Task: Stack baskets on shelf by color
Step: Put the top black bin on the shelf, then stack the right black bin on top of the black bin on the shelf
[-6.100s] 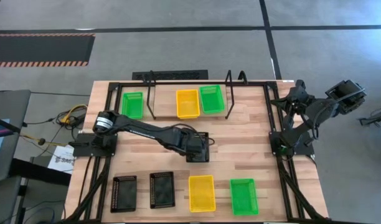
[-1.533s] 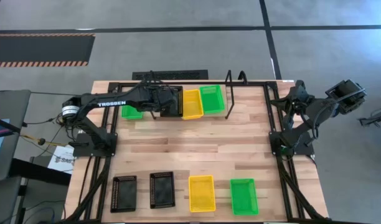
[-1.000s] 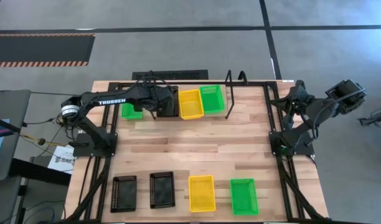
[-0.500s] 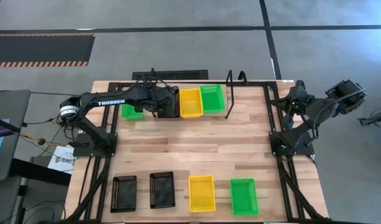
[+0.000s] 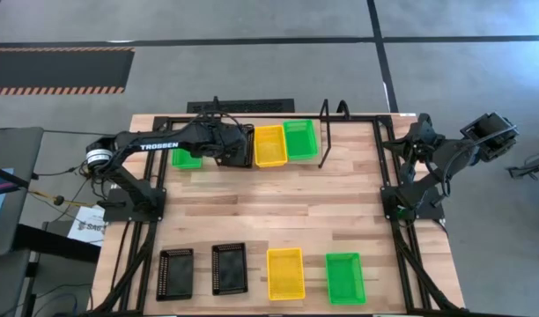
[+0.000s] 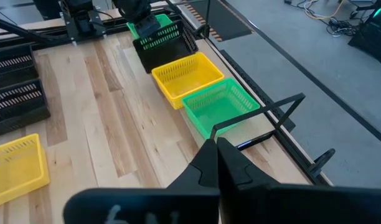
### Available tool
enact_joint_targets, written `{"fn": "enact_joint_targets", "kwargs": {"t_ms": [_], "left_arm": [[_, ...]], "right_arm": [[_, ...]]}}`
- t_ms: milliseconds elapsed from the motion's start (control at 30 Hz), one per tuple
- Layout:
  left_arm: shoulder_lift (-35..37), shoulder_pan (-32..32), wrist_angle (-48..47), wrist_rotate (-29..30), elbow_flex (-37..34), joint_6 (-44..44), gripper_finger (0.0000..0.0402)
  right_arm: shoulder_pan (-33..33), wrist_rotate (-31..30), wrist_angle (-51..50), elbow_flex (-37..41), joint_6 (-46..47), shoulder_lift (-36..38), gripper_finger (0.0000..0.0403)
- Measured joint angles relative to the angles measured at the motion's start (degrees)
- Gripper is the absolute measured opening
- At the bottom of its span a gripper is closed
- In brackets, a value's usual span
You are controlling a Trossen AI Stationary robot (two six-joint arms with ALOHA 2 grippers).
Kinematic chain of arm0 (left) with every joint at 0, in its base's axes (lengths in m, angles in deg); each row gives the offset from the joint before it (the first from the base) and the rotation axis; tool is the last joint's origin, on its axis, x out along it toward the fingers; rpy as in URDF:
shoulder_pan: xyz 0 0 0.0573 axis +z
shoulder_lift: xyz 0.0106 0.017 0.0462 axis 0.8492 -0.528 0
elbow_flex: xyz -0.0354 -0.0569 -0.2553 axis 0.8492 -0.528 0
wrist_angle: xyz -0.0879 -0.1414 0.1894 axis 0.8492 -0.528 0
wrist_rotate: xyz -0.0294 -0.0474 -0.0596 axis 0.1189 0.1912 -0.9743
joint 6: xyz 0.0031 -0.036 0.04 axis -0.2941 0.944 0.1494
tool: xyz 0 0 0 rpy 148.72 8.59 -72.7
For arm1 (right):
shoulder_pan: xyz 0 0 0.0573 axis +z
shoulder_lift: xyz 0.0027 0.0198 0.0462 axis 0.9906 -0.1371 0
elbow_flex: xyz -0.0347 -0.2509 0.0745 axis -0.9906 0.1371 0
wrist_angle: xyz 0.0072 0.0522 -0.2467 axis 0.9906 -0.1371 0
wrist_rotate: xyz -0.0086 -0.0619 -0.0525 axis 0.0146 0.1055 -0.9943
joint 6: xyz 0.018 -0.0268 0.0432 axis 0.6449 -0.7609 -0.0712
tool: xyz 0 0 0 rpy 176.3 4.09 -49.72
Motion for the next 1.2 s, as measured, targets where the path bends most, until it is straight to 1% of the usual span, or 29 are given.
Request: {"fn": "enact_joint_targets", "kwargs": {"t_ms": [200, 367, 533, 633, 700, 800, 933, 1000, 1067, 1200], "left_arm": [[-0.19, 0.13, 0.14, 3.68, 1.47, -2.97, 0.0083], [-0.26, 0.67, -0.01, 4.32, 5.42, -9.15, 0.012], [-0.2, 1.1, -5.08, -0.22, 11.3, -11.74, 0.0138], [-0.12, -0.36, -13.29, -4.57, 15.11, -11.7, 0.0137], [-0.1, -3.0, -19.59, -6.64, 17.25, -10.74, 0.0132], [-0.05, -9.35, -28.5, -7.79, 19.6, -6.33, 0.0125], [0.01, -21.09, -34.46, -9.15, 19.89, 5.38, 0.0121], [0.01, -27.51, -35.39, -9.57, 19.87, 13.48, 0.0121], [0.01, -33.59, -34.42, -9.2, 19.7, 21.95, 0.0121], [0.01, -44.12, -34.51, -7.43, 19.67, 40.53, 0.0121]], "right_arm": [[-0.01, 0.0, 0.33, 0.0, 0.02, 0.0, 0.0003], [0.0, 0.0, 0.44, 0.0, 0.52, 0.0, 0.0003], [0.0, 0.0, 0.44, 0.0, 1.22, 0.0, 0.0003], [-0.01, 0.0, 0.44, 0.0, 1.24, 0.0, 0.0003], [-0.02, 0.0, 0.44, 0.0, 1.22, 0.0, 0.0003], [-0.01, 0.0, 0.44, 0.0, 1.22, 0.01, 0.0003], [-0.01, 0.0, 0.44, 0.0, 1.19, 0.01, 0.0003], [0.0, -0.02, 0.44, 0.0, 1.18, 0.0, 0.0003], [0.0, -0.03, 0.44, 0.0, 1.16, 0.0, 0.0003], [-0.02, -0.09, 0.44, 0.0, 1.06, 0.0, 0.0003]]}}
